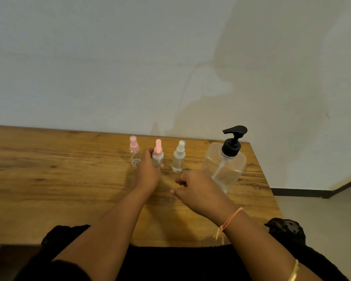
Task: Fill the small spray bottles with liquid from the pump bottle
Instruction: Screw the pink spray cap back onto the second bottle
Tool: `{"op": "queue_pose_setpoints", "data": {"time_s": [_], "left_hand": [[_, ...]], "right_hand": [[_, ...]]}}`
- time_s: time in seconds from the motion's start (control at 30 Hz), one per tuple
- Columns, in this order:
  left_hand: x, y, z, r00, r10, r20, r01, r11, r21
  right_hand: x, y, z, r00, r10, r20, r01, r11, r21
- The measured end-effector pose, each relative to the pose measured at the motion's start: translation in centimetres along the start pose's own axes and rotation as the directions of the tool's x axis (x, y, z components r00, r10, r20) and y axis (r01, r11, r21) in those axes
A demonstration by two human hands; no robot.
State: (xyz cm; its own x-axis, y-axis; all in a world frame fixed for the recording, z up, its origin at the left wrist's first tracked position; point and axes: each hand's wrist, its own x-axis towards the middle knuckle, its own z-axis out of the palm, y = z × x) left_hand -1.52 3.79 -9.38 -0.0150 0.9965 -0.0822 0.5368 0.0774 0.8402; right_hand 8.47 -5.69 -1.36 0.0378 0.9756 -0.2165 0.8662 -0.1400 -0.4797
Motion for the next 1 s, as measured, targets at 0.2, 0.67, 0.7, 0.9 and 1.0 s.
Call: {"op": "queue_pose_setpoints", "data": {"time_s": [0.2, 0.67, 0.7, 0.9, 1.0], "left_hand": [[1.0, -0.1, 0.3, 0.999, 0.017, 0.045, -0.015, 0.999, -0.036], [-3.2, 0.6, -1.3, 0.99, 0.136, -0.024, -0.13, 0.975, 0.179], [-3.5, 0.5, -1.7, 0.989, 0.147, -0.012, -0.142, 0.975, 0.173], [-5.0, -0.6, -5.6, 0.998, 0.008, -0.067, -0.015, 0.994, -0.104], [-4.5, -1.1, -7.5, 0.995, -0.067, -0.078, 0.054, 0.987, -0.152]], "right_hand": [[0.1, 0.0, 0.0, 1.0, -0.02, -0.013, 0.02, 1.0, -0.004], [-0.7, -0.3, 0.1, 0.999, -0.033, 0.014, 0.033, 0.999, 0.003], [-0.8, -0.3, 0.0, 0.999, -0.034, 0.015, 0.034, 0.999, 0.013], [-1.2, -0.2, -0.3, 0.999, -0.037, 0.016, 0.037, 0.999, 0.031], [-1.2, -0.2, -0.1, 0.998, -0.05, 0.033, 0.049, 0.999, 0.022]]}}
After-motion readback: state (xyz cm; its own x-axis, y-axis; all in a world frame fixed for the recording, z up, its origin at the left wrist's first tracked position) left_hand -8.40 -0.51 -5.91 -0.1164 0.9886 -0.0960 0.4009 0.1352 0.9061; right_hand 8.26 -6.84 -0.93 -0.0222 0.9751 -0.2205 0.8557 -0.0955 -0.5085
